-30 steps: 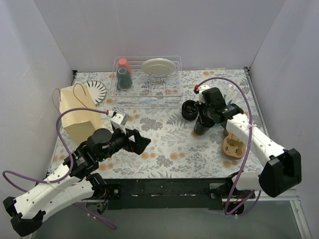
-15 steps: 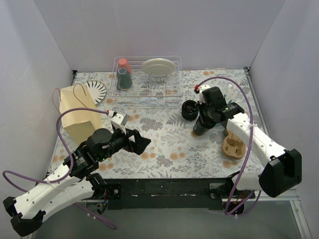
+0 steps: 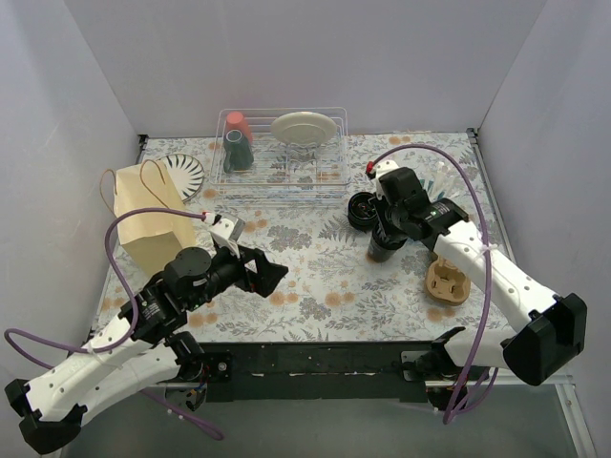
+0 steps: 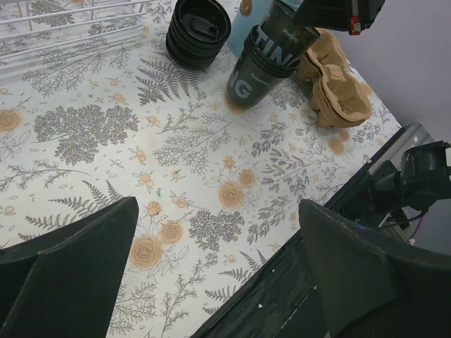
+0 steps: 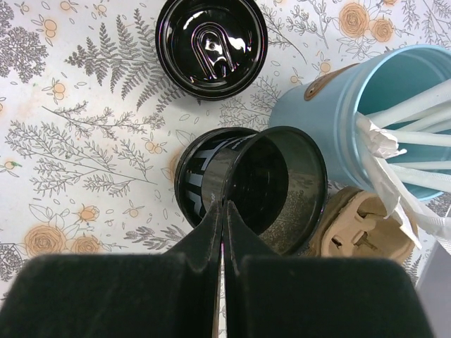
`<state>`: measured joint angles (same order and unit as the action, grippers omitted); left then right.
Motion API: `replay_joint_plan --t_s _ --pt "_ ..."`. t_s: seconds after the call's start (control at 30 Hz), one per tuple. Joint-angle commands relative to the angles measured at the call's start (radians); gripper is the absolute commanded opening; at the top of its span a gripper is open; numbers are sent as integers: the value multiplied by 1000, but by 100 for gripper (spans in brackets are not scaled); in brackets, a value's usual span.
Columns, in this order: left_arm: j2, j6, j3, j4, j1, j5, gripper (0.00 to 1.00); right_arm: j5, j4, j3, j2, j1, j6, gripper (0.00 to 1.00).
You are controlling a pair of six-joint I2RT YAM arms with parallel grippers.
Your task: Pack the takeout coffee
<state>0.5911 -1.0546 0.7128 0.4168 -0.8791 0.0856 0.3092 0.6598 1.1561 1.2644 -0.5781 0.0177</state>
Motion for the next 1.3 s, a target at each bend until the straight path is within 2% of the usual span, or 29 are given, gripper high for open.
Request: replay_joint_plan --t_s 0.0,0.2,0.53,0.8,0.93,0.97,1.1,1.27 --pt "-19 8 -9 -15 -1 5 98 114 21 59 -22 -40 7 1" --pt "-36 8 -10 -15 -1 20 98 198 84 151 -31 -54 -13 1" --pt "-59 7 -12 -15 0 52 98 209 118 284 -45 -92 -71 1" --pt "-77 -8 -9 -15 -1 105 98 212 19 274 -83 -232 -88 1" --pt "-62 -86 40 28 -1 163 98 254 -98 161 -129 -325 -137 1" --pt "-57 -97 57 39 -1 175 98 275 -127 134 -137 -380 -162 1" --pt "-25 -165 131 104 -1 222 98 456 -329 -28 -166 -549 -306 1" --pt "64 -303 252 207 -1 275 98 528 -529 -180 -174 -673 -438 1"
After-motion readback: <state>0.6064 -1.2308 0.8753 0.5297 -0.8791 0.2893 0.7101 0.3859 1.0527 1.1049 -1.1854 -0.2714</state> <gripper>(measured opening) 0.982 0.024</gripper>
